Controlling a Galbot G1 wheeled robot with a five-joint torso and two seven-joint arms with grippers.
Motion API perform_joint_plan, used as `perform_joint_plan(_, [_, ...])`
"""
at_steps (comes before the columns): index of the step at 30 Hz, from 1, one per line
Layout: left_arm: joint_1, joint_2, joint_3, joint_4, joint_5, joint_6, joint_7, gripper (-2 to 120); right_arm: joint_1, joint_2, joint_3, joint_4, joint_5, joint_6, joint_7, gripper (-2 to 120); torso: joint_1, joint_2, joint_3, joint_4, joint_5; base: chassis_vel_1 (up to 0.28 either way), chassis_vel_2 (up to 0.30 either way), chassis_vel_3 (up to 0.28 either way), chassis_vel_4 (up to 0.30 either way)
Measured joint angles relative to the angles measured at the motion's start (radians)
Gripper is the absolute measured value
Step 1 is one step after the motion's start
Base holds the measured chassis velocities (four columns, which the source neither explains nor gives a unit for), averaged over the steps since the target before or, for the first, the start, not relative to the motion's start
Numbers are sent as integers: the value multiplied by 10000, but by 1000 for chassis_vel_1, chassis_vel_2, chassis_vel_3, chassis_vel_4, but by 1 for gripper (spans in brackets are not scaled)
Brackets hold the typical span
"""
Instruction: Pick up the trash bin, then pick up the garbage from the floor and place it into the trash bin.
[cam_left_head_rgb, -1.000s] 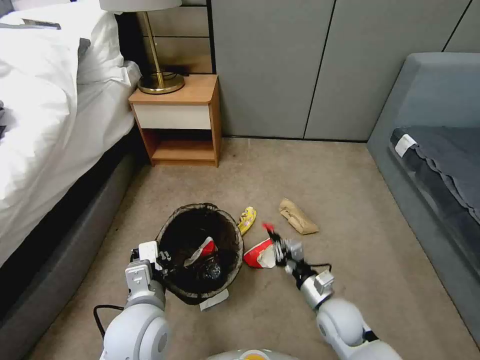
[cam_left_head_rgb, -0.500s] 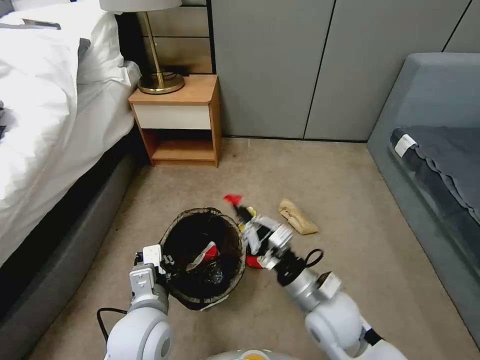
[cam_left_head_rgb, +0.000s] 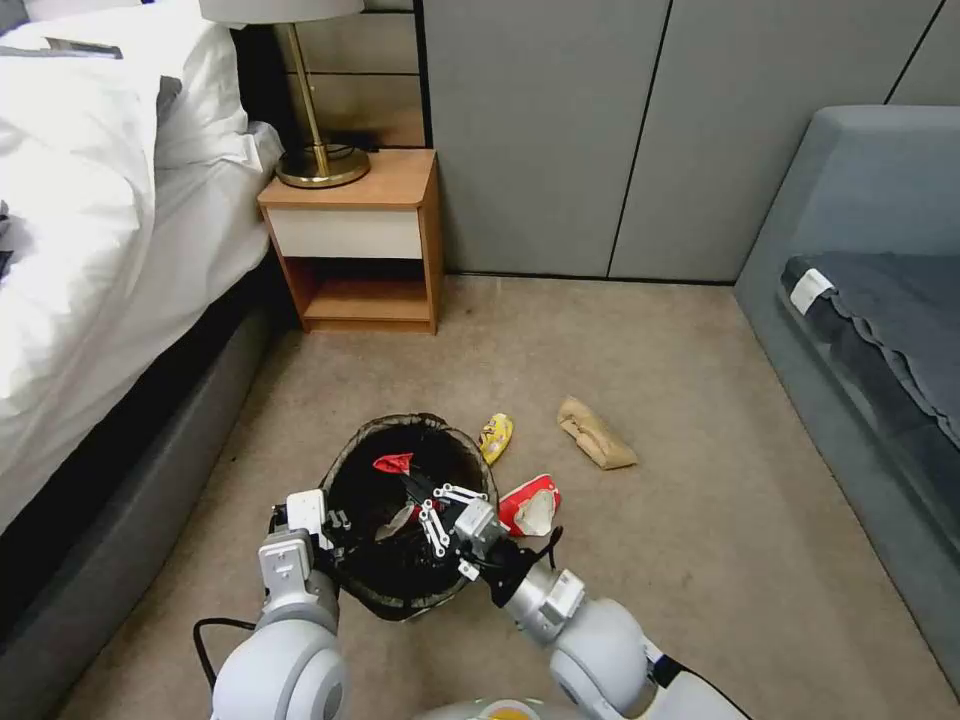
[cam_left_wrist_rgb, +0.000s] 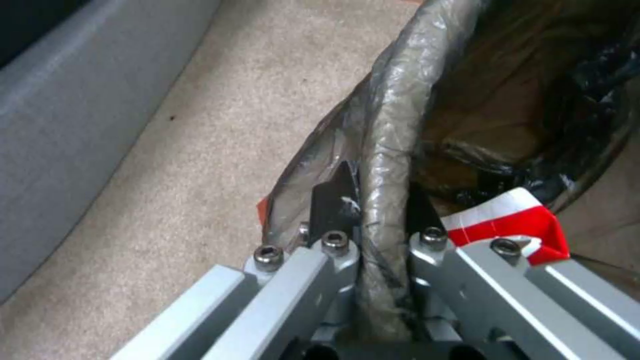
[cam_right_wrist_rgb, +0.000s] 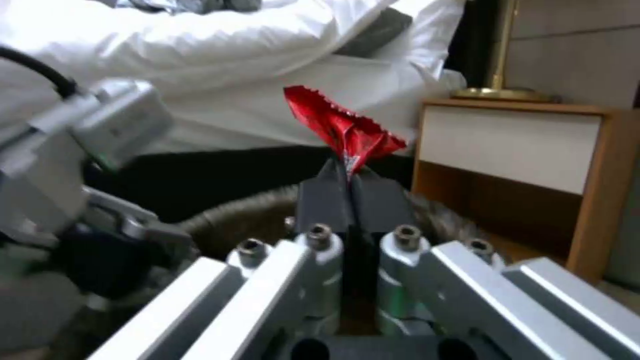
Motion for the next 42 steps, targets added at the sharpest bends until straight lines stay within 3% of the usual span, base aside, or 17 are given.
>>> perform_joint_plan(23, [-28, 0, 30, -12, 4, -7, 14, 0, -300, -31, 222, 25, -134, 50, -36, 84, -1, 0, 0, 0, 0, 0, 0, 0, 0])
perform_joint_plan(24, [-47, 6, 31, -10, 0, -7, 16, 0, -313, -32, 220, 43, -144, 51, -50, 92, 0, 0, 0, -1, 0, 0, 0, 0, 0])
perform_joint_plan(28, [-65, 15, 32, 5, -7, -6, 17, 0, -321, -92, 198, 108, -151, 54, -68, 100, -1, 0, 0, 0, 0, 0, 0, 0, 0])
perform_joint_plan(34, [-69, 40, 36, 9, -13, 1, 18, 0, -327, -185, 226, 327, -213, 76, -74, 100, 0, 0, 0, 0, 0, 0, 0, 0, 0])
perform_joint_plan(42, [-127, 151, -68, 192, -25, 2, 19, 0, -1202, 86, 1287, 2453, -938, 220, 1110, 100, -1, 0, -1, 1, 0, 0, 0, 0, 0])
